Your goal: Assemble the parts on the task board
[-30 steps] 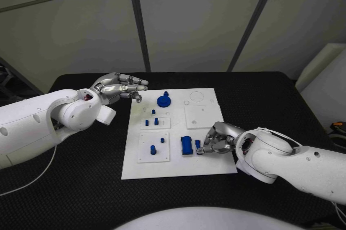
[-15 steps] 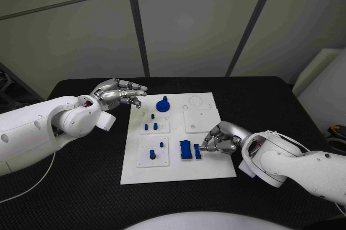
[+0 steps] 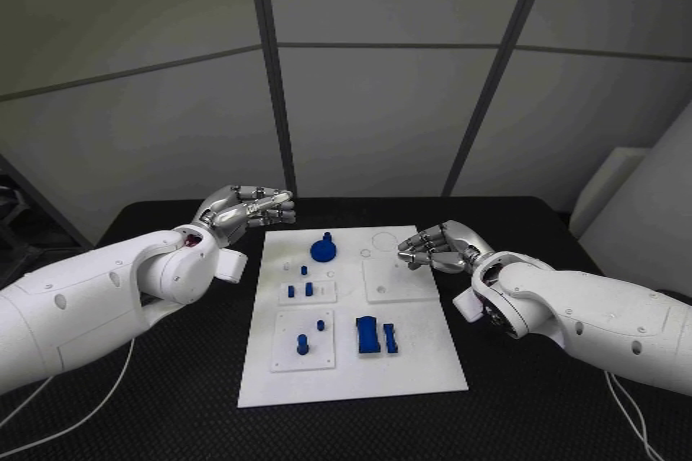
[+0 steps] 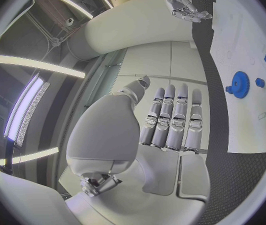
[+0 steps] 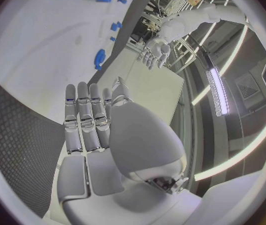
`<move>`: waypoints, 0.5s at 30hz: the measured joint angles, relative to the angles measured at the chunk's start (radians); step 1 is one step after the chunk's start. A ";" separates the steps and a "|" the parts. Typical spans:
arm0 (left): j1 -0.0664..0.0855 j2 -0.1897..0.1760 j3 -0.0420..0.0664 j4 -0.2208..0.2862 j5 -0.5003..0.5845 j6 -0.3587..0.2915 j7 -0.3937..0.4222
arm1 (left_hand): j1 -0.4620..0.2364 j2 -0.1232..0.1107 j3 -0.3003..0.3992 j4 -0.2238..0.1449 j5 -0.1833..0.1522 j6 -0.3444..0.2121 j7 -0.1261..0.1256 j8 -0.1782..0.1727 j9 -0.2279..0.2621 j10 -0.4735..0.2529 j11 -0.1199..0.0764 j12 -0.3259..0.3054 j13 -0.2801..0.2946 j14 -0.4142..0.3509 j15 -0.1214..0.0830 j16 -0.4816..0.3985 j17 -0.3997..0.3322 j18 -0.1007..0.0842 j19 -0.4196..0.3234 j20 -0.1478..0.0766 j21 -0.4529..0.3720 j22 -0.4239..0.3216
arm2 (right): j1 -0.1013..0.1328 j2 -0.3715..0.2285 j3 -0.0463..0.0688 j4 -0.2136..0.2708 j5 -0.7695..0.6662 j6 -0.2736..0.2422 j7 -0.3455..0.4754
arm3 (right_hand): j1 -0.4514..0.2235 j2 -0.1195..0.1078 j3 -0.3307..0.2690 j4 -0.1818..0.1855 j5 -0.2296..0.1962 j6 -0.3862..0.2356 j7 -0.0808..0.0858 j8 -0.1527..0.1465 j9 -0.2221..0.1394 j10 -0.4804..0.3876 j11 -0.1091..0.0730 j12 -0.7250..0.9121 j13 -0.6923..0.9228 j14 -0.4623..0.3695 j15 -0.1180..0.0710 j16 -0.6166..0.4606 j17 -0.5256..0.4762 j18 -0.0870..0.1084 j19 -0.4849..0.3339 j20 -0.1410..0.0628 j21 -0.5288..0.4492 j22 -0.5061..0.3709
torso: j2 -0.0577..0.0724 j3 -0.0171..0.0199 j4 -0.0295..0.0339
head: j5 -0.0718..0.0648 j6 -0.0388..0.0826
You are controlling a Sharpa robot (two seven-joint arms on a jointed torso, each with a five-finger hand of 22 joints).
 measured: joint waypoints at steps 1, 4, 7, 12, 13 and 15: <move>-0.002 0.012 0.000 -0.015 0.011 -0.011 0.012 | 0.002 0.002 -0.013 0.002 0.000 0.003 -0.004 -0.011 -0.001 0.001 0.006 -0.024 0.000 -0.008 0.008 -0.038 -0.002 0.000 -0.024 0.008 0.000 -0.038 | 0.002 0.018 0.006 -0.031 0.026 0.002 0.022 | 0.000 0.000 0.003 -0.003 0.000 0.002 0.002 -0.012 -0.011 0.005 0.005 -0.020 -0.042 0.003 0.007 -0.041 -0.036 0.000 0.002 0.013 -0.028 -0.021 | -0.004 -0.0001 -0.0011 | 0.000 0.012; -0.013 0.050 0.000 -0.063 0.048 -0.054 0.050 | 0.003 0.003 -0.063 0.010 0.000 -0.007 -0.021 -0.029 -0.001 -0.027 0.034 -0.085 0.000 -0.028 0.032 -0.129 -0.003 0.000 -0.089 0.029 0.000 -0.129 | 0.005 0.076 0.022 -0.129 0.105 0.008 0.090 | 0.001 0.001 0.013 -0.013 0.000 -0.002 0.009 -0.035 -0.041 -0.003 0.015 -0.076 -0.137 -0.007 0.028 -0.136 -0.123 0.000 0.008 0.039 -0.095 -0.073 | -0.014 0.0000 -0.0029 | 0.000 0.037; -0.027 0.081 0.000 -0.101 0.084 -0.095 0.083 | 0.001 0.015 -0.119 0.026 0.000 -0.025 -0.039 -0.029 -0.003 -0.062 0.047 -0.129 0.000 -0.059 0.053 -0.198 -0.003 0.000 -0.165 0.035 0.000 -0.216 | 0.006 0.126 0.035 -0.205 0.168 0.014 0.145 | -0.013 0.011 0.023 -0.025 0.000 -0.014 0.008 -0.038 -0.070 -0.024 0.036 -0.092 -0.201 -0.012 0.041 -0.195 -0.188 0.000 0.018 0.049 -0.144 -0.113 | -0.024 0.0019 -0.0047 | 0.002 0.060; -0.043 0.119 0.000 -0.139 0.125 -0.150 0.120 | 0.008 0.027 -0.168 0.039 0.000 -0.038 -0.044 -0.029 -0.003 -0.097 0.047 -0.132 0.000 -0.085 0.067 -0.240 -0.003 0.000 -0.284 0.039 -0.008 -0.337 | 0.006 0.180 0.045 -0.282 0.237 0.020 0.205 | -0.065 0.006 0.035 -0.072 -0.006 -0.029 -0.007 -0.038 -0.114 -0.040 0.053 -0.092 -0.283 0.007 0.057 -0.248 -0.279 0.000 0.032 0.063 -0.225 -0.181 | -0.037 0.0059 -0.0034 | 0.011 0.078; -0.045 0.122 0.000 -0.141 0.128 -0.155 0.124 | 0.011 0.030 -0.168 0.039 0.000 -0.038 -0.044 -0.029 -0.003 -0.097 0.047 -0.132 0.000 -0.085 0.067 -0.240 -0.003 0.000 -0.284 0.039 -0.008 -0.339 | 0.006 0.184 0.046 -0.286 0.243 0.020 0.211 | -0.065 0.006 0.036 -0.075 -0.006 -0.029 -0.007 -0.038 -0.116 -0.040 0.053 -0.092 -0.288 0.008 0.056 -0.248 -0.285 0.000 0.032 0.063 -0.230 -0.186 | -0.037 0.0065 -0.0028 | 0.011 0.078; -0.049 0.129 0.000 -0.147 0.137 -0.170 0.133 | 0.014 0.032 -0.168 0.039 0.000 -0.038 -0.044 -0.029 -0.003 -0.098 0.047 -0.132 0.000 -0.085 0.067 -0.240 -0.003 0.000 -0.282 0.037 -0.008 -0.338 | 0.006 0.191 0.048 -0.295 0.258 0.022 0.226 | -0.071 0.012 0.043 -0.083 -0.006 -0.029 -0.007 -0.038 -0.120 -0.040 0.053 -0.092 -0.297 0.021 0.050 -0.248 -0.298 0.000 0.036 0.067 -0.241 -0.197 | -0.039 0.0085 -0.0010 | 0.014 0.079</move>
